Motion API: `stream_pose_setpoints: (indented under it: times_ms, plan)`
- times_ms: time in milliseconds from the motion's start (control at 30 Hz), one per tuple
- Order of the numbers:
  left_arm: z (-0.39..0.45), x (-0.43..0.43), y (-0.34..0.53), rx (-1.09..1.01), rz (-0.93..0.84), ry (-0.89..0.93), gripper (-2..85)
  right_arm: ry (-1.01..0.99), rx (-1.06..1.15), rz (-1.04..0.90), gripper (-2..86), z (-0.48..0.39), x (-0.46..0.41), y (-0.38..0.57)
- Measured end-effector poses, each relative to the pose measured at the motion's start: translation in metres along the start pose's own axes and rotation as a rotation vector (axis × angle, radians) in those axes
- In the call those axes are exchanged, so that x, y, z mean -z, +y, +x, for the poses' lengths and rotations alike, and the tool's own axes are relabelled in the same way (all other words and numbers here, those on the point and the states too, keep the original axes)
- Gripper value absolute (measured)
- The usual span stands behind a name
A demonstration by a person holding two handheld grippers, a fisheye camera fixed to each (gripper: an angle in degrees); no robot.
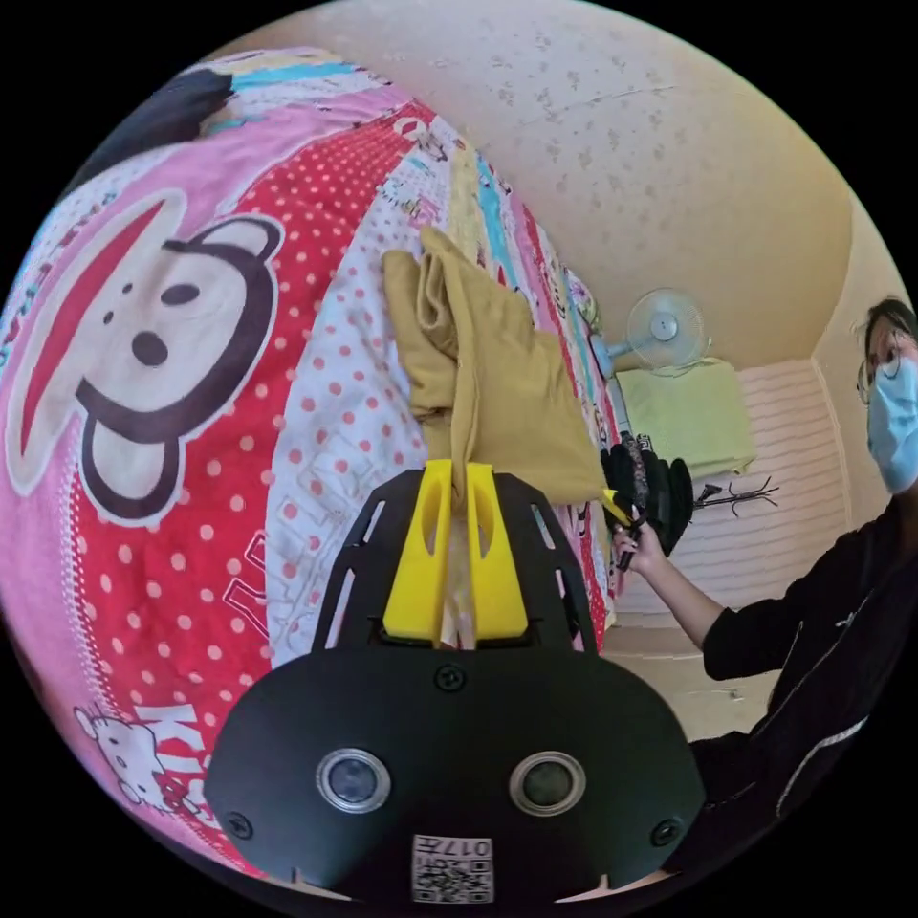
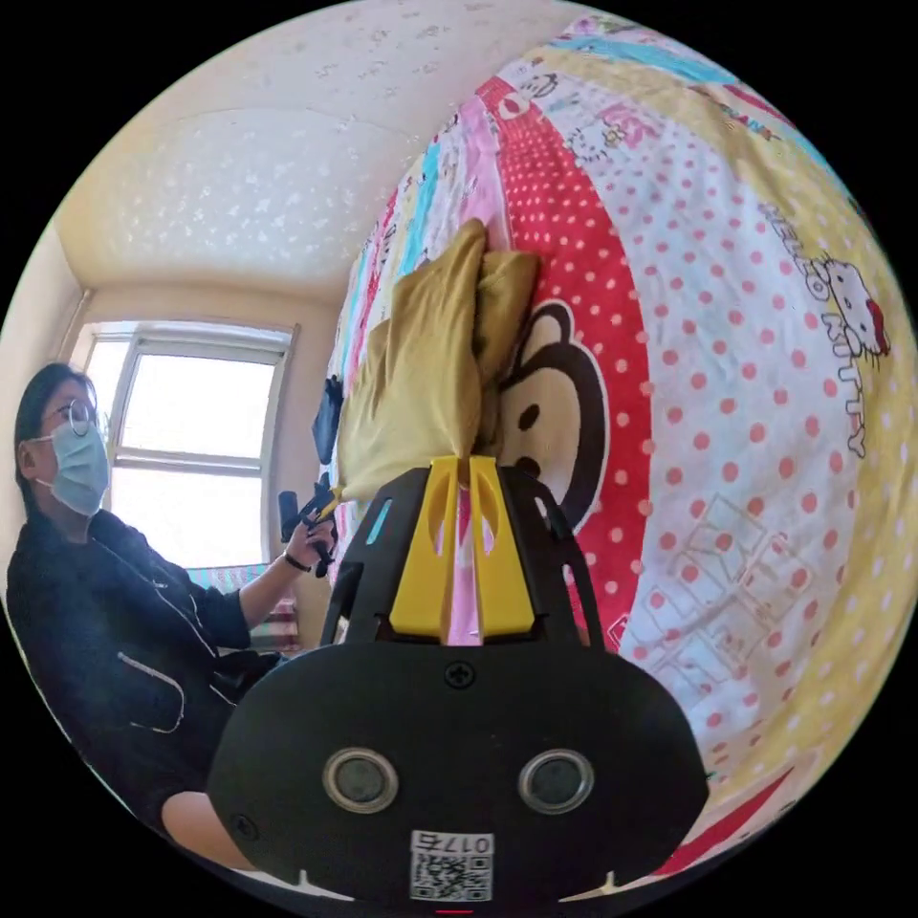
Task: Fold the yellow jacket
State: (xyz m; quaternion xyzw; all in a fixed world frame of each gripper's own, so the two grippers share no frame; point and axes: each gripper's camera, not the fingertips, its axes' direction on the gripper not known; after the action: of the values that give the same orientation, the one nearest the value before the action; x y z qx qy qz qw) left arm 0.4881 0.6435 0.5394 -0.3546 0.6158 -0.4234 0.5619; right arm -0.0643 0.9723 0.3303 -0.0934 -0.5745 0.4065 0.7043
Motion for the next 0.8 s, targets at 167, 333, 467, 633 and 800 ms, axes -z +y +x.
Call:
stream_pose_setpoints:
  times_ms: [167,333,467,633,800]
  plan:
    - [-0.015,0.018,0.019,0.089,0.178,0.161,5.8,-0.137,-0.016,0.108,4.9,0.046,-0.01,0.009]
    - [0.003,0.041,0.046,0.073,0.358,0.055,13.1,0.034,0.159,0.281,5.4,-0.015,-0.01,-0.004]
    - [-0.004,0.013,0.041,0.113,0.288,0.085,16.2,0.244,0.469,0.035,4.0,-0.075,-0.127,-0.058]
    - [-0.016,0.003,0.048,0.176,0.373,0.102,16.6,0.2,0.634,-0.037,2.6,-0.089,-0.253,-0.107]
    - [-0.025,0.002,0.054,0.197,0.418,0.191,17.5,0.587,0.695,-0.307,1.3,-0.057,-0.397,-0.109]
